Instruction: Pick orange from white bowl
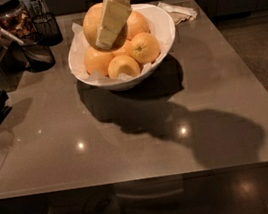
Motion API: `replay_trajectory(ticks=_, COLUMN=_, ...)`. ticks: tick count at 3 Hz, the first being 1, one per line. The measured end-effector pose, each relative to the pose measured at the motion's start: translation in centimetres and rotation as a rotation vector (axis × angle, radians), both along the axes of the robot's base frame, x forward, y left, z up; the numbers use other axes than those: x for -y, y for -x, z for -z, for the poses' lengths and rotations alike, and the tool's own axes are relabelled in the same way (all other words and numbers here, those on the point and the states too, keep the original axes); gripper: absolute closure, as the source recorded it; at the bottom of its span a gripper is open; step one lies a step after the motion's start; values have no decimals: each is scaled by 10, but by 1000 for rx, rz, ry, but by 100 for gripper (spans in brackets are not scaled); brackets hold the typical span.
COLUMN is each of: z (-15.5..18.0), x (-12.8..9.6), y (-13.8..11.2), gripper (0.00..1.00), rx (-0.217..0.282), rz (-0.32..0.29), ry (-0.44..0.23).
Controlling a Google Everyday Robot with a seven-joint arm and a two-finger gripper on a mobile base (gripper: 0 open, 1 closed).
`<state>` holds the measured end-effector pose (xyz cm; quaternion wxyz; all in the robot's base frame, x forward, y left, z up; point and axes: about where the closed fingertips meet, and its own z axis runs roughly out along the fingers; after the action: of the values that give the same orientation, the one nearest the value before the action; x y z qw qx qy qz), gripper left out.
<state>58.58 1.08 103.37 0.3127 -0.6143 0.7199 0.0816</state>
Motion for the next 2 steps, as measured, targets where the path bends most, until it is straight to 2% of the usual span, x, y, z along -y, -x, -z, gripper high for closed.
replay_trajectory(ticks=1, z=0, x=-6, y=7, gripper=100, rx=-3, rz=-25, ry=-13)
replay_trajectory(ticks=2, z=-8, x=-25, y=33, gripper=100, rx=-6, rz=-85, ry=-48)
